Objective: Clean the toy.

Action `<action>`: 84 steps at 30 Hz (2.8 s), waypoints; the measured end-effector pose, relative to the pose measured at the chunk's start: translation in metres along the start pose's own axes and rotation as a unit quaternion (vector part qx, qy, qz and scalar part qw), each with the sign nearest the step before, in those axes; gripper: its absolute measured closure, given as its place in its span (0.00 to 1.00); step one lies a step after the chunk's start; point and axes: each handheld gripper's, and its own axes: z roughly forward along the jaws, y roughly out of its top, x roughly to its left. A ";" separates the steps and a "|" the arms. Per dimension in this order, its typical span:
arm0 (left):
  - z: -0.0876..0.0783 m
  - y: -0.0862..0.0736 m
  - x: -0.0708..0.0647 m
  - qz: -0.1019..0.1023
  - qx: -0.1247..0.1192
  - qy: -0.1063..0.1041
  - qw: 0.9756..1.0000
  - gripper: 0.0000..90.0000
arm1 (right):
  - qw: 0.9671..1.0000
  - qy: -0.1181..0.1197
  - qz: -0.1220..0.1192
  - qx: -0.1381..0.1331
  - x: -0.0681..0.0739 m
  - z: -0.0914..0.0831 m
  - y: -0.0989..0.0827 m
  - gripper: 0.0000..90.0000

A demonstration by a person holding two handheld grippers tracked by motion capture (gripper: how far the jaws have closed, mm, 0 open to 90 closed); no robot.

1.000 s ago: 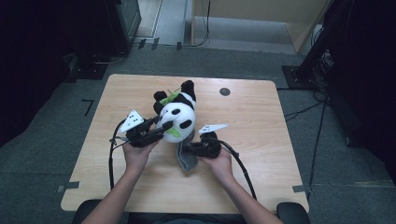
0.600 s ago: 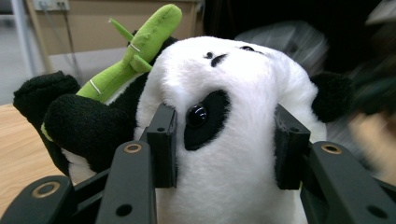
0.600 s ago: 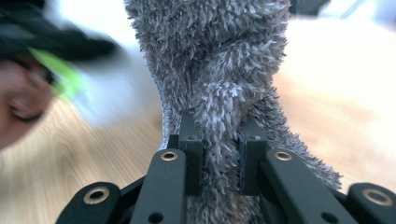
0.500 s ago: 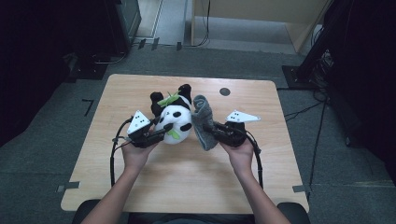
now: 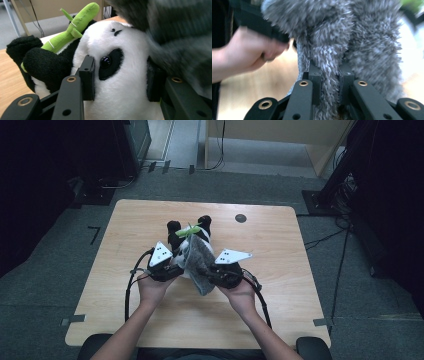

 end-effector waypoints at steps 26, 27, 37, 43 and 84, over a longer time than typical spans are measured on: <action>-0.016 0.001 0.023 -0.014 -0.026 0.016 0.999 0.59 | 0.999 0.010 -0.011 0.052 -0.012 0.012 -0.024 0.87; -0.015 0.001 0.023 -0.014 -0.024 0.018 0.999 0.59 | 0.999 0.011 -0.021 0.040 -0.008 0.008 -0.019 0.87; -0.004 0.000 0.000 0.031 -0.003 0.007 1.000 0.59 | 0.997 -0.027 -0.027 -0.062 0.002 -0.038 0.020 0.87; 0.002 0.000 -0.014 0.043 0.012 -0.008 0.999 0.59 | 0.999 -0.025 -0.003 -0.039 -0.005 -0.024 0.012 0.87; -0.019 0.004 0.016 -0.023 -0.041 -0.065 0.997 0.59 | 0.993 -0.072 -0.001 0.097 -0.039 0.009 -0.034 0.88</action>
